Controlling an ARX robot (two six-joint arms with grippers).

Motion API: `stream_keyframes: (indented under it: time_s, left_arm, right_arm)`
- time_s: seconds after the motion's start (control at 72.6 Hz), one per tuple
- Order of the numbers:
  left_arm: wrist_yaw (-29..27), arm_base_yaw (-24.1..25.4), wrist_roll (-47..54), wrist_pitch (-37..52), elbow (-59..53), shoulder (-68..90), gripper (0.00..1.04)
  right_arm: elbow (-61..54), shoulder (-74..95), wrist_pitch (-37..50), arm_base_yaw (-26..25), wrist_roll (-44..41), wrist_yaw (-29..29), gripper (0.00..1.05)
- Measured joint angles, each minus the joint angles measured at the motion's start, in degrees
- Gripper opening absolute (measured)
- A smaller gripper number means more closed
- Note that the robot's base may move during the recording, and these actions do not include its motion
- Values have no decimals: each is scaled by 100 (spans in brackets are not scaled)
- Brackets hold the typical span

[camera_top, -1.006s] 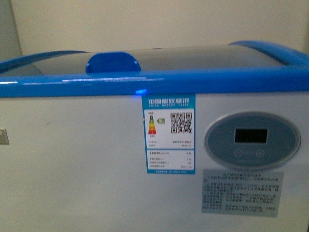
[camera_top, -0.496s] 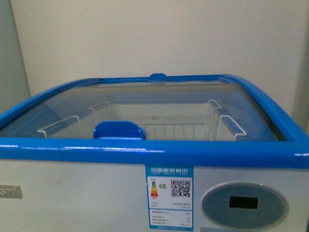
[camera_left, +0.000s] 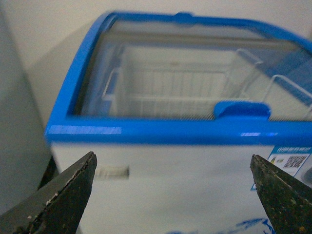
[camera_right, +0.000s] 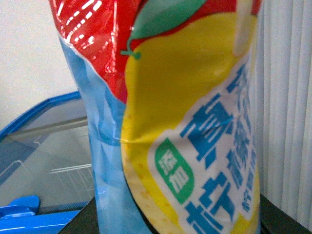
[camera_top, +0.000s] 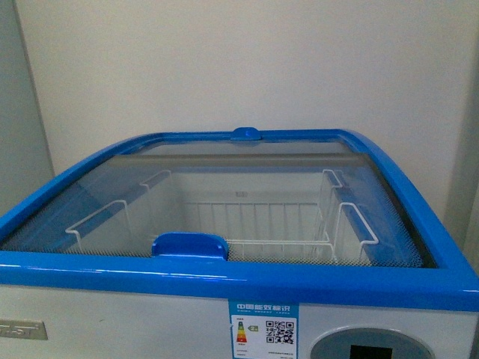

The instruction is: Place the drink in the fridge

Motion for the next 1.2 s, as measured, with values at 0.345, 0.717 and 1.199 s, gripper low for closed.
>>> stream_keyframes:
  time_s: [0.345, 0.717, 1.199]
  left_arm:
    - [1744, -761, 4319, -507, 2413, 3112, 97]
    - [1707, -914, 6872, -2081, 3722, 4159, 97]
    - [1456, -955, 7388, -2260, 4881, 5215, 97]
  right_arm:
    - [0, 0, 0, 0, -9, -2, 42]
    - [0, 0, 0, 0, -9, -2, 42]
    - [0, 0, 0, 0, -11, 0, 42]
